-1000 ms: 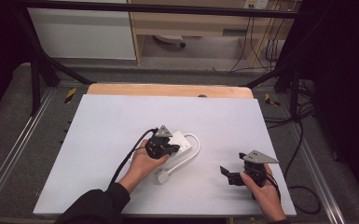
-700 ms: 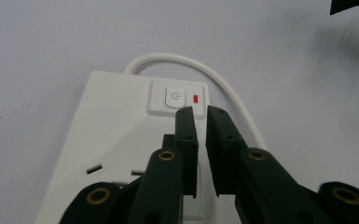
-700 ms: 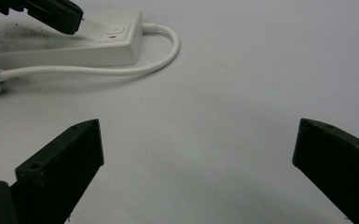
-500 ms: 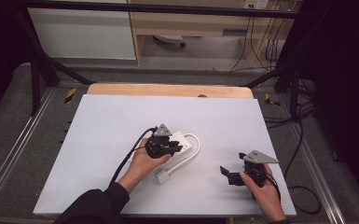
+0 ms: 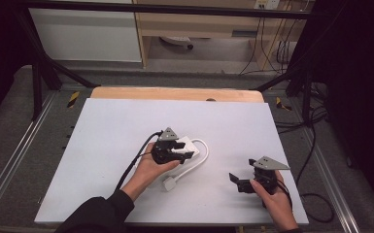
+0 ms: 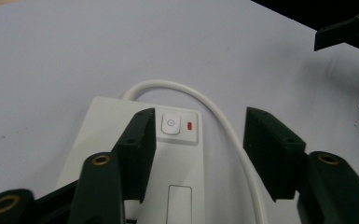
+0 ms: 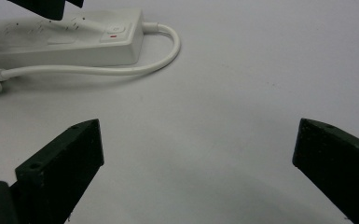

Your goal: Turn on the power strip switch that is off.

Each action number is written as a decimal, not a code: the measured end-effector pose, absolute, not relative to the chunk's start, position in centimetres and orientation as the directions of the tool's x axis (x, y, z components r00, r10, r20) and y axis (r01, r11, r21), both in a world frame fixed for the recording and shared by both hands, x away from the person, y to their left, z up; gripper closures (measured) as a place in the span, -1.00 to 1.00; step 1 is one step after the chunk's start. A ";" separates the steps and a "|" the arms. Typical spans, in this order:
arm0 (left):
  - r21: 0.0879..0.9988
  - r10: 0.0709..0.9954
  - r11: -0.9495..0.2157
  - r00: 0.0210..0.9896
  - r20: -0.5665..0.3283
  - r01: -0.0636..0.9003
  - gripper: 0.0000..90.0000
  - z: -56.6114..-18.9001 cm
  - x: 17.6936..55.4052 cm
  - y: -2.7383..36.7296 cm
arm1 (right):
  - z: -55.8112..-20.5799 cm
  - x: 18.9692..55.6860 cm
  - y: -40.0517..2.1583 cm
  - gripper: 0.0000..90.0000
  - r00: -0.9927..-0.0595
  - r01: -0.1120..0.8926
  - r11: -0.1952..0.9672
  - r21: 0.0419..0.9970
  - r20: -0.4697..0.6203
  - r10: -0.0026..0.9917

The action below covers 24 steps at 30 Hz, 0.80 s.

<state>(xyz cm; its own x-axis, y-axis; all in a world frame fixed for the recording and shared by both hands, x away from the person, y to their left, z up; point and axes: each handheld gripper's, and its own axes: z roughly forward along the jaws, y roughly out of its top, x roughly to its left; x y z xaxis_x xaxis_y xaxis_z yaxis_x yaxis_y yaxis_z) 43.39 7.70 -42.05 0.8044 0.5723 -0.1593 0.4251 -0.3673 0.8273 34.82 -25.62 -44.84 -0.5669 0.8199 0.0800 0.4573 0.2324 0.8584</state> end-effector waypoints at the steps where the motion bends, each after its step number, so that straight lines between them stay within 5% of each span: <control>1: 0.827 0.577 -0.366 0.802 -0.158 0.426 -0.15 -42.0 43.4 7.7 | -44.8 34.8 -25.6 -0.95 -0.567 0.457 0.233 0.858 0.080 0.820; 9: 0.844 0.584 -0.321 0.792 -0.180 0.429 -0.69 -41.3 43.3 8.1 | -44.8 34.8 -25.6 -0.95 -0.567 0.457 0.233 0.858 0.080 0.820; 24: 0.878 0.630 -0.249 0.757 -0.174 0.408 -0.79 -39.2 42.5 11.2 | -44.8 34.9 -25.6 -0.95 -0.565 0.457 0.231 0.859 0.079 0.821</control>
